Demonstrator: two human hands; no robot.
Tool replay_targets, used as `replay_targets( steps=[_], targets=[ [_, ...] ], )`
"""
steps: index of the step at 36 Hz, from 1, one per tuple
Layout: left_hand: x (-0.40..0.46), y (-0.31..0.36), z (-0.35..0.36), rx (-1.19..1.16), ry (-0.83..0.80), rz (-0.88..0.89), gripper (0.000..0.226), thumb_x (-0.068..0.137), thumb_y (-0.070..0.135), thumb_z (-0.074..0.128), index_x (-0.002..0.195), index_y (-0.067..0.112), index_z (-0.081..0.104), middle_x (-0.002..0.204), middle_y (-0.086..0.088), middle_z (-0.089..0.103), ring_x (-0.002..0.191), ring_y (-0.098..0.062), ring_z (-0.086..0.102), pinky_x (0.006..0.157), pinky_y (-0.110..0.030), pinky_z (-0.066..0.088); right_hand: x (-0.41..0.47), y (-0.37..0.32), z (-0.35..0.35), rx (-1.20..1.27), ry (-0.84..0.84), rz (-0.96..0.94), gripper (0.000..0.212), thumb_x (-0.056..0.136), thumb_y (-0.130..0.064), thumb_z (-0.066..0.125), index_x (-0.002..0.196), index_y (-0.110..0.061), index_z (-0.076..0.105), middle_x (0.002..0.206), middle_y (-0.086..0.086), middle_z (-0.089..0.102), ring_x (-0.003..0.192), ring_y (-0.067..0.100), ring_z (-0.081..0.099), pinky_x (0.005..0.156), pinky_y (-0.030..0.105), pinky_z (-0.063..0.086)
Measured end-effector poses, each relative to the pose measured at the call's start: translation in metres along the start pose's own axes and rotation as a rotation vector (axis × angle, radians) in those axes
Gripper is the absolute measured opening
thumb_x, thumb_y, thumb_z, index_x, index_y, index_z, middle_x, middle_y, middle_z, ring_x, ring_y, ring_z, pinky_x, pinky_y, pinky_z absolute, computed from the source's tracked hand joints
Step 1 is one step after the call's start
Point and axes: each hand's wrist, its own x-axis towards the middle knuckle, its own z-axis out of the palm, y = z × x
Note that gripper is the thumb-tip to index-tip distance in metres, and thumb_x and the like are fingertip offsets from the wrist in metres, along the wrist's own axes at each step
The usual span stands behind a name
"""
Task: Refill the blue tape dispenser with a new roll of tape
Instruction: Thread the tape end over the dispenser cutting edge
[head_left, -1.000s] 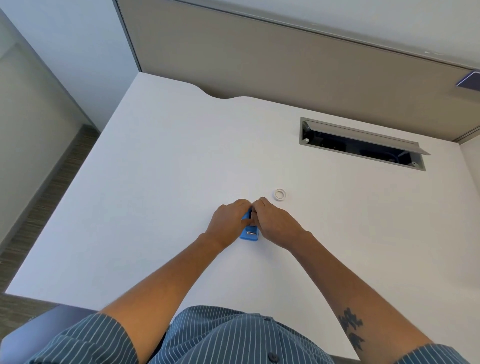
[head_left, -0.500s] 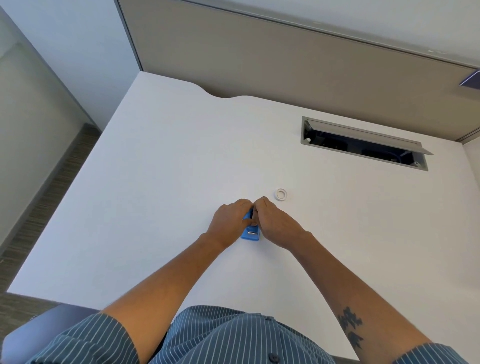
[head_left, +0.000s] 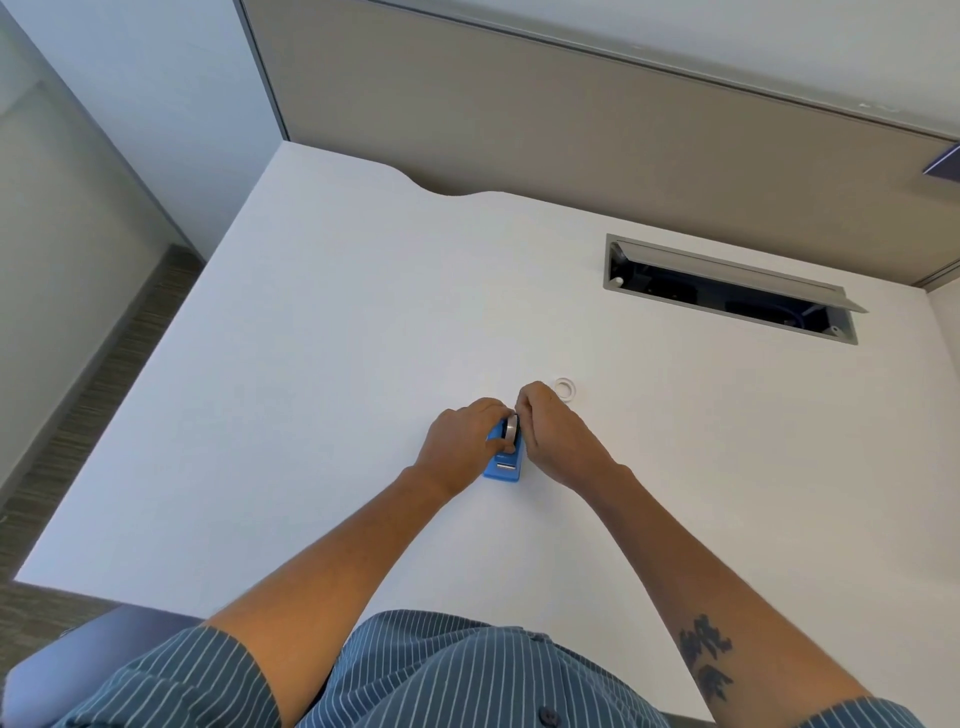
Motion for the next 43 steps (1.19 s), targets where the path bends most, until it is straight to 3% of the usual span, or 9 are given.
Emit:
replay_targets(
  steps=[5, 8, 12, 14, 21, 27, 43],
  targets=[
    [-0.001, 0.001, 0.0, -0.004, 0.002, -0.01, 0.033, 0.091, 0.033, 0.072, 0.123, 0.024, 0.068, 0.122, 0.009, 0.069, 0.093, -0.018, 0.067, 0.085, -0.037, 0.054, 0.001, 0.0, 0.002, 0.048, 0.103, 0.056, 0.015, 0.108, -0.024, 0.041, 0.1, -0.023, 0.052, 0.091, -0.005, 0.06, 0.079, 0.017, 0.06, 0.07, 0.039, 0.052],
    [0.0, 0.002, 0.0, -0.009, 0.014, -0.011, 0.03, 0.093, 0.036, 0.07, 0.12, 0.024, 0.069, 0.119, 0.01, 0.069, 0.09, -0.017, 0.068, 0.083, -0.037, 0.055, -0.003, 0.006, 0.006, 0.036, 0.101, 0.028, 0.005, 0.1, -0.03, 0.059, 0.102, -0.025, 0.06, 0.098, -0.013, 0.061, 0.086, 0.008, 0.063, 0.074, 0.034, 0.057],
    [0.0, 0.0, 0.002, 0.003, 0.025, -0.001, 0.027, 0.096, 0.031, 0.067, 0.12, 0.021, 0.069, 0.117, 0.006, 0.07, 0.087, -0.02, 0.068, 0.082, -0.039, 0.057, -0.008, 0.008, 0.011, 0.0, 0.103, 0.009, 0.025, 0.083, -0.041, 0.076, 0.103, -0.031, 0.064, 0.099, -0.017, 0.058, 0.087, 0.005, 0.062, 0.07, 0.026, 0.053],
    [0.0, -0.001, 0.003, 0.0, 0.035, 0.003, 0.027, 0.095, 0.031, 0.068, 0.12, 0.02, 0.069, 0.117, 0.005, 0.07, 0.087, -0.02, 0.069, 0.082, -0.041, 0.058, -0.009, 0.008, 0.013, -0.012, 0.137, 0.018, 0.025, 0.082, -0.041, 0.078, 0.102, -0.032, 0.066, 0.097, -0.016, 0.059, 0.085, 0.005, 0.063, 0.068, 0.026, 0.054],
    [0.0, 0.0, 0.003, -0.032, 0.042, -0.001, 0.026, 0.095, 0.035, 0.069, 0.119, 0.025, 0.069, 0.117, 0.009, 0.071, 0.09, -0.018, 0.07, 0.085, -0.04, 0.057, -0.011, 0.004, 0.017, -0.061, 0.208, 0.045, 0.011, 0.086, -0.037, 0.079, 0.092, -0.029, 0.075, 0.087, -0.01, 0.066, 0.077, 0.011, 0.066, 0.064, 0.033, 0.054],
    [0.001, -0.001, 0.002, -0.039, 0.012, -0.016, 0.025, 0.091, 0.037, 0.07, 0.114, 0.028, 0.068, 0.112, 0.013, 0.069, 0.088, -0.014, 0.068, 0.085, -0.039, 0.055, -0.01, 0.0, 0.018, -0.052, 0.233, 0.079, 0.011, 0.092, -0.033, 0.074, 0.097, -0.036, 0.082, 0.085, -0.011, 0.067, 0.073, 0.009, 0.064, 0.059, 0.023, 0.045],
    [0.001, -0.004, 0.008, -0.073, -0.001, -0.086, 0.04, 0.085, 0.042, 0.078, 0.117, 0.033, 0.056, 0.116, 0.015, 0.066, 0.09, -0.013, 0.067, 0.084, -0.032, 0.055, -0.013, -0.003, 0.02, -0.089, 0.227, 0.076, 0.014, 0.098, -0.02, 0.064, 0.092, -0.023, 0.075, 0.087, -0.008, 0.067, 0.074, 0.011, 0.059, 0.064, 0.027, 0.047]
  ],
)
